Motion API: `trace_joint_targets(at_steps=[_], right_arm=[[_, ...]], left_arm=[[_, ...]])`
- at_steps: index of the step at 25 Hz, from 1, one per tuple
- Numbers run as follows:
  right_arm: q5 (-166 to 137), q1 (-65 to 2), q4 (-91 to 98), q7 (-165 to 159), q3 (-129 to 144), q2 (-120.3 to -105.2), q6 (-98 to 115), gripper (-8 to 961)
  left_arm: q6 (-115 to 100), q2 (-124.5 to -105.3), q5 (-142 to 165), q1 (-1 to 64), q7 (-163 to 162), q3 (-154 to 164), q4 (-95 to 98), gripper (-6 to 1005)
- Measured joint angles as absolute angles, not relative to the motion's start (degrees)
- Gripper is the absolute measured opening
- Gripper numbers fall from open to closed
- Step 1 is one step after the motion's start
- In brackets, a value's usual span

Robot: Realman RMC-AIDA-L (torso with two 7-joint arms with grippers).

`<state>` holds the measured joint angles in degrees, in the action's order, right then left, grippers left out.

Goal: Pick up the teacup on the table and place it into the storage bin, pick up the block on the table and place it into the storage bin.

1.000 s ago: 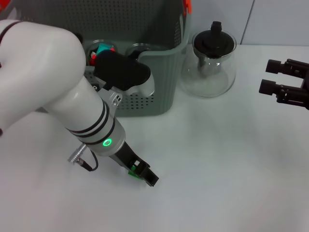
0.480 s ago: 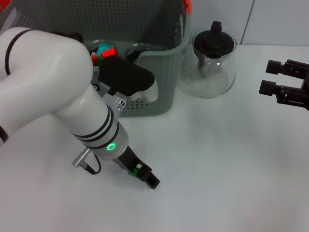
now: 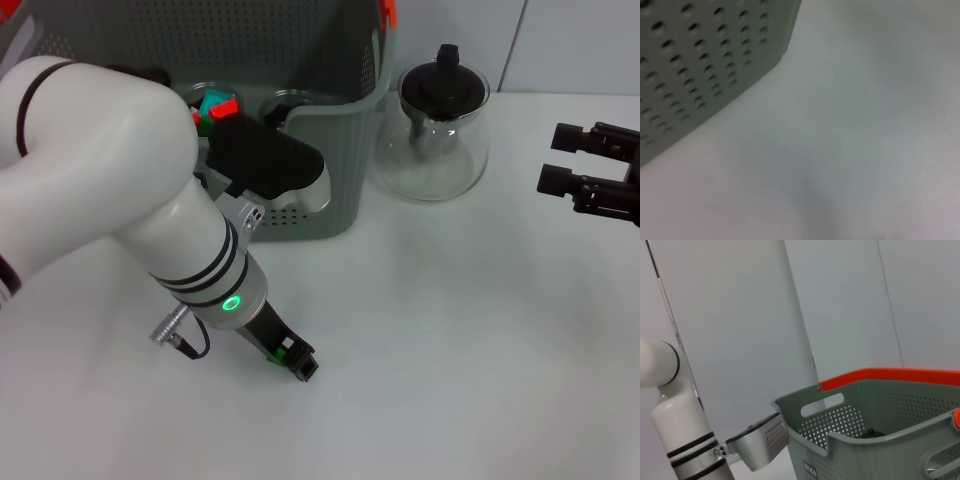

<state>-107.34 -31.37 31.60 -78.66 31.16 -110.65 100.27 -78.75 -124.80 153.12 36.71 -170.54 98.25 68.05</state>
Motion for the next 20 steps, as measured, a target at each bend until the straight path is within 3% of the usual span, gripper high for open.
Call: trace_joint_targets(at_steps=[4,9,15,20], right_arm=[[-107.3,-31.4,31.7,-78.7,31.0,-110.65,100.3,790],[-107.3,-31.4,31.7,-78.7,31.0,-110.65,100.3,791],[-107.3,-31.2,31.7,-78.7,31.0,-110.65,100.1,791],[-107.3,-31.0,31.7,-78.7,30.5,-110.66,99.8,791]], left_arm=[[-78.3,-124.80,154.0,36.8,-170.6,98.5,68.1,643],[-79.5,-124.80,154.6,36.5,-170.5,98.6,70.3,416],[-88.1,-124.80,148.8,31.9,-163.6,89.4,81.9,415],[-97.7,-124.04,121.3,31.5,-150.2,66.8,87.7,430]])
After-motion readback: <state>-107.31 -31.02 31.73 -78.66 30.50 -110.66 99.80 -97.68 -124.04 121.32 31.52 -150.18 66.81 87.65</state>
